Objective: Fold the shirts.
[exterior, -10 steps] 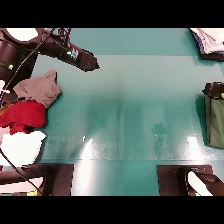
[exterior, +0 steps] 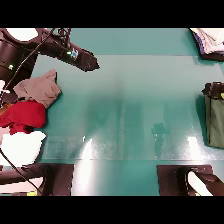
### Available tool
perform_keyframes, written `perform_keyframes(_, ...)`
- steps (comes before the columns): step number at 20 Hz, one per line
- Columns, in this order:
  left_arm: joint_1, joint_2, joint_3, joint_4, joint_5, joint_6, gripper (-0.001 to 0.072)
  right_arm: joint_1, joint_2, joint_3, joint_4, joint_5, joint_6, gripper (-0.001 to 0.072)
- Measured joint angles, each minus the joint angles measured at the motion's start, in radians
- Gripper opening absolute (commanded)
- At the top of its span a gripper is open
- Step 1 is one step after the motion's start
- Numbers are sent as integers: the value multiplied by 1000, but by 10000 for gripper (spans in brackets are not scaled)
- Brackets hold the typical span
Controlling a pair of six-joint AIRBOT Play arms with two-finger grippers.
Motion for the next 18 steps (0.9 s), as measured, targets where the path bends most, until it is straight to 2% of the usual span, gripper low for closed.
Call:
perform_keyframes(5, 0, 0, 0, -2, 42, 2, 25, 0, 0, 0, 0, 0, 0, 19)
perform_keyframes(6, 3, 0, 0, 13, 61, 14, 241, 0, 0, 0, 0, 0, 0, 19)
perform_keyframes(7, 8, 0, 1, 47, 73, 22, 699, 0, 0, 0, 0, 0, 0, 19)
perform_keyframes(9, 30, 0, 2, 171, 89, 1, 702, 0, 0, 0, 0, 0, 0, 20)
perform_keyframes(13, 147, -18, -18, 450, 90, -139, 703, 0, 0, 0, 1, 0, 0, 20)
perform_keyframes(18, 331, -64, -209, 570, 150, -217, 702, 0, 0, 0, 1, 0, 0, 19)
